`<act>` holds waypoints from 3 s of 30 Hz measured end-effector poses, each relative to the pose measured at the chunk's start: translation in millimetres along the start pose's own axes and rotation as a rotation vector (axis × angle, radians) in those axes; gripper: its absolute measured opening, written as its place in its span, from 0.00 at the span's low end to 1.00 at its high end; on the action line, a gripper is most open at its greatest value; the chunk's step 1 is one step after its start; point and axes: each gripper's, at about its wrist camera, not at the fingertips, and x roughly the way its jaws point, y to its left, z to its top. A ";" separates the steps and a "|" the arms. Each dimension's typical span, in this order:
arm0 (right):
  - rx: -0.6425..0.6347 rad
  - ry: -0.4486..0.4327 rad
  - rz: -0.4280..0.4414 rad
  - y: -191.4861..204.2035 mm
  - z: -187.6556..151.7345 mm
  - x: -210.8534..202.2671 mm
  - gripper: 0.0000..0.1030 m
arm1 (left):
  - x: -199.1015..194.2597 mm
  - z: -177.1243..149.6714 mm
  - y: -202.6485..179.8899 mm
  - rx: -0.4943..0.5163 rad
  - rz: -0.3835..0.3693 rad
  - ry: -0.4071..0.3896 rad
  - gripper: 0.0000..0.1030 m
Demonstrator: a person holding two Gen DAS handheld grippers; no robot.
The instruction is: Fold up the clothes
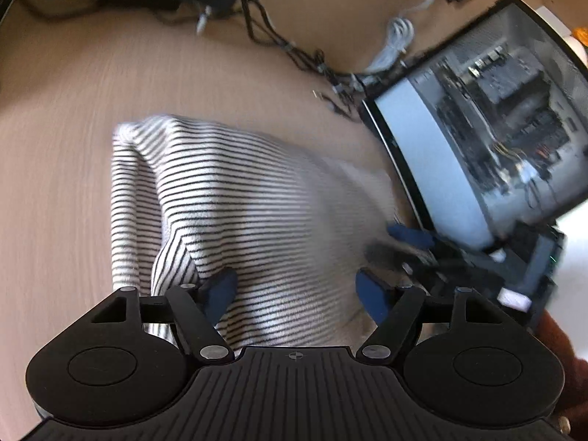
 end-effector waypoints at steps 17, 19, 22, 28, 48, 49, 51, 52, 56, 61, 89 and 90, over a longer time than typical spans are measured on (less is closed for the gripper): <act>-0.006 0.082 0.111 43.6 -17.6 -22.5 1.00 | -7.8 20.4 -7.8 -0.007 0.023 -0.086 0.83; -0.026 0.049 0.085 40.9 -9.1 -33.8 1.00 | -17.1 14.8 -10.6 -0.014 -0.002 -0.091 0.84; -0.060 -0.035 -0.039 29.2 6.7 -51.5 1.00 | -19.2 6.0 -16.5 -0.040 -0.060 -0.079 0.85; -0.130 0.009 -0.278 2.2 11.4 -16.9 1.00 | 20.0 -3.7 -26.5 -0.052 -0.076 0.001 0.83; -0.070 0.051 -0.171 36.9 -34.3 -27.3 1.00 | 36.7 24.9 -23.1 0.001 0.007 0.004 0.79; -0.068 0.052 -0.164 36.1 -31.3 -29.8 1.00 | 36.7 26.5 -23.3 0.007 0.012 0.002 0.79; -0.044 0.046 -0.140 28.6 -24.5 -41.7 1.00 | 36.7 29.7 -23.7 0.018 0.024 -0.003 0.79; -0.031 0.031 -0.136 23.9 -22.2 -49.9 1.00 | 36.7 31.3 -23.9 0.023 0.029 -0.005 0.79; -0.031 -0.082 -0.203 12.6 -12.0 -80.1 1.00 | 23.0 21.7 -27.7 0.010 0.005 -0.017 0.82; -0.057 -0.082 -0.338 -4.8 2.6 -52.5 1.00 | 24.2 1.9 -35.6 -0.023 -0.057 0.017 0.80; 0.037 0.005 -0.428 17.4 -35.7 -33.7 1.00 | 39.8 2.9 -37.0 0.066 0.072 0.008 0.75; 0.032 0.010 -0.423 18.0 -34.9 -34.8 1.00 | 35.9 0.7 -40.4 0.087 0.078 0.003 0.75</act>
